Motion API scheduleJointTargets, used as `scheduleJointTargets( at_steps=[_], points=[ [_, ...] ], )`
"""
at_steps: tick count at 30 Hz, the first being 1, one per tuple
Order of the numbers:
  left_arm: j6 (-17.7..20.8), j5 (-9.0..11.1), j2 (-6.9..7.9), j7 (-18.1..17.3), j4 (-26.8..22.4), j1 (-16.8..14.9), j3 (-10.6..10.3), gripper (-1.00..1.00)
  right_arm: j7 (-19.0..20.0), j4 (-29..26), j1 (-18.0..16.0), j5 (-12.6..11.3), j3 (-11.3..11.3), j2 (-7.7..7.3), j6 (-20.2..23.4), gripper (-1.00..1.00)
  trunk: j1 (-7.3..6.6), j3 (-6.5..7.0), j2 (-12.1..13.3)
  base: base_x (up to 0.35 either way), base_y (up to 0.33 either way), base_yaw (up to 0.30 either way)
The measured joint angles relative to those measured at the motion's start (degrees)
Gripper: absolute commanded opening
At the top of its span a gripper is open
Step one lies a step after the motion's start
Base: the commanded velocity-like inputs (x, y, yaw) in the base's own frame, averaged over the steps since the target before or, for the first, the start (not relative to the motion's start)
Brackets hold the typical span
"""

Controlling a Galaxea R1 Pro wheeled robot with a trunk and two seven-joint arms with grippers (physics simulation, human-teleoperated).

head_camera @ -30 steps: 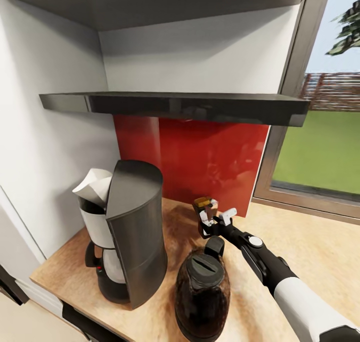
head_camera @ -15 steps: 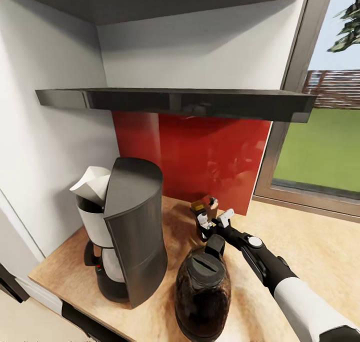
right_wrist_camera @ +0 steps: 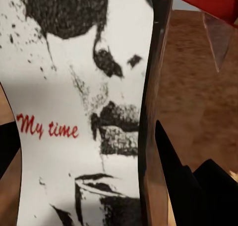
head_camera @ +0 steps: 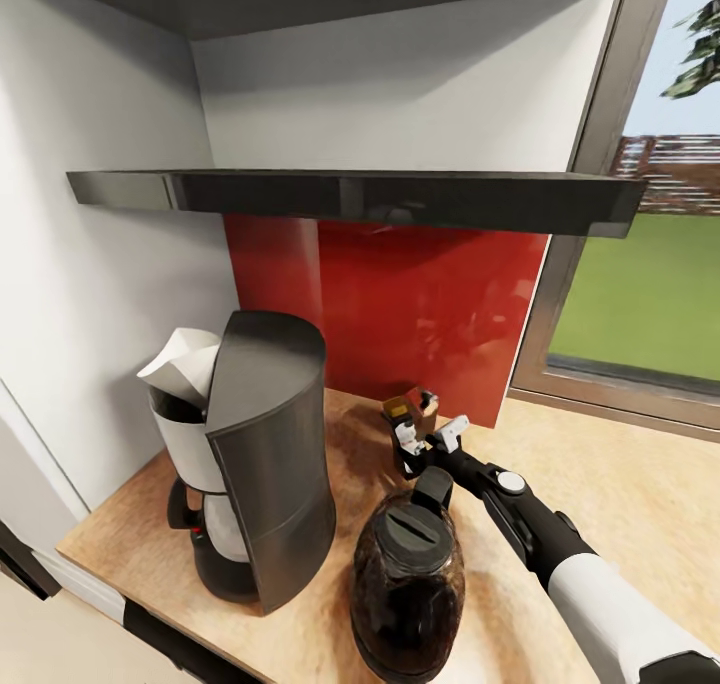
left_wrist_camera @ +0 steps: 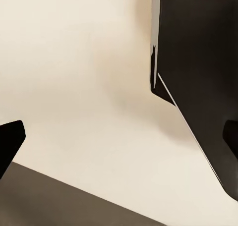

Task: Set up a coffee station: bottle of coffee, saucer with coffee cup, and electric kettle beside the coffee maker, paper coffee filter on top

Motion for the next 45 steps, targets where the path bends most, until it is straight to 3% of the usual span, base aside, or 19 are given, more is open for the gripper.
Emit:
scheduleJointTargets(
  at_steps=[6,38,45],
  points=[
    [0.0,0.0,0.0,0.0,0.01,-0.01,0.0,1.0,0.11,2.96,0.02,0.12,0.05,0.11,-6.43,-1.0,0.0,-0.01,0.0,0.0,0.0,0.0],
    [0.0,0.0,0.0,-0.17,0.0,-0.01,0.0,1.0,-0.14,3.53,0.02,0.04,-0.01,0.22,-7.47,-1.0,0.0,-0.01,0.0,0.0,0.0,0.0],
    [-0.01,-0.02,0.0,-0.18,0.02,-0.01,-0.01,1.0,0.26,5.1,0.03,-0.14,-0.06,0.1,-10.75,-1.0,0.0,-0.01,0.01,0.0,0.0,0.0]
  ],
)
